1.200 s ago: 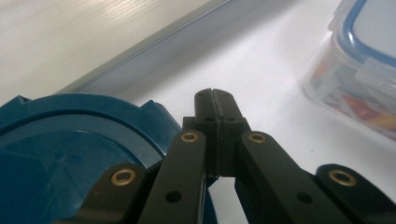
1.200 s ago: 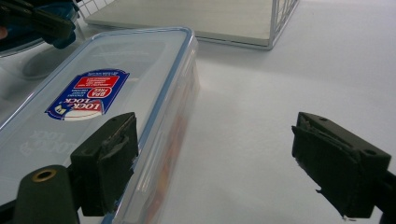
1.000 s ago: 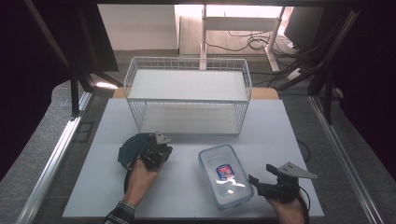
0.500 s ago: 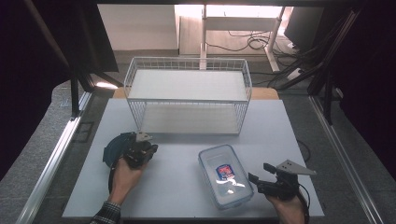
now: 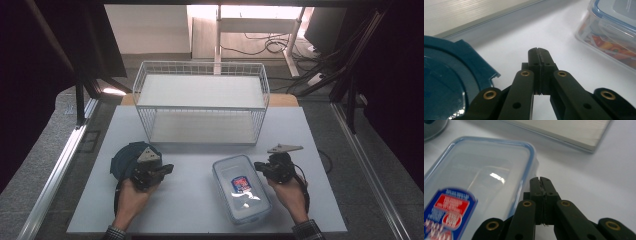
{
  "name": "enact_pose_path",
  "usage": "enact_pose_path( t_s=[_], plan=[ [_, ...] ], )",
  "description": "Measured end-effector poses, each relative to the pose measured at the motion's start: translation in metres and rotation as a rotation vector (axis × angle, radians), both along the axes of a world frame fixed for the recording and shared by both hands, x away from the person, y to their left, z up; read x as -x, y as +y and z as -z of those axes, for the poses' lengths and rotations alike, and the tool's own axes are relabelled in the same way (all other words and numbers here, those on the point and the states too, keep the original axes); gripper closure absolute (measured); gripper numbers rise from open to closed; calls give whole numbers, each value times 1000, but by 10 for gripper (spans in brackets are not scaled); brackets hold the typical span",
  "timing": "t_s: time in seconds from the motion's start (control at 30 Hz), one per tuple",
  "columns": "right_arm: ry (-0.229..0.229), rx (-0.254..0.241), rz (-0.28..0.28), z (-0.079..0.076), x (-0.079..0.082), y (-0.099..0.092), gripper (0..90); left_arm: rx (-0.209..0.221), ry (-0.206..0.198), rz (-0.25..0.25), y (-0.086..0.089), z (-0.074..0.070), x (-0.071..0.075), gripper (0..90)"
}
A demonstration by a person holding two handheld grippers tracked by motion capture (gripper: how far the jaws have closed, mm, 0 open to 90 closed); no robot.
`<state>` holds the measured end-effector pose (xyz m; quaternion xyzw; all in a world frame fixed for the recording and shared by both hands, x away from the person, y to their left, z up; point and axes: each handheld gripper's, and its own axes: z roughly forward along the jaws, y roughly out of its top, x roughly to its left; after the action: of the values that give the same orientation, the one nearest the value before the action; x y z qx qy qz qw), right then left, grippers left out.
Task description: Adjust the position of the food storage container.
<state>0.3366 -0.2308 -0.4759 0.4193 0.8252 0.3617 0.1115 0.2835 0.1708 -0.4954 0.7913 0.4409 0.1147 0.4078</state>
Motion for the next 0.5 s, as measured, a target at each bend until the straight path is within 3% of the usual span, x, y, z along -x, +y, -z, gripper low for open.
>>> enact_pose_path(
  t_s=[0.23,0.37,0.43,0.5],
  plan=[
    [18,32,-77,-1,-13,32,887,14,0,4,1,-2,1,900],
    [25,45,-188,-1,-12,69,886,11,1,13,-2,-1,3,899],
    [-5,36,-233,-8,-5,82,882,5,6,22,-2,0,4,898],
    [-41,19,-254,-19,5,83,882,4,13,28,-4,2,5,898]
  ],
)
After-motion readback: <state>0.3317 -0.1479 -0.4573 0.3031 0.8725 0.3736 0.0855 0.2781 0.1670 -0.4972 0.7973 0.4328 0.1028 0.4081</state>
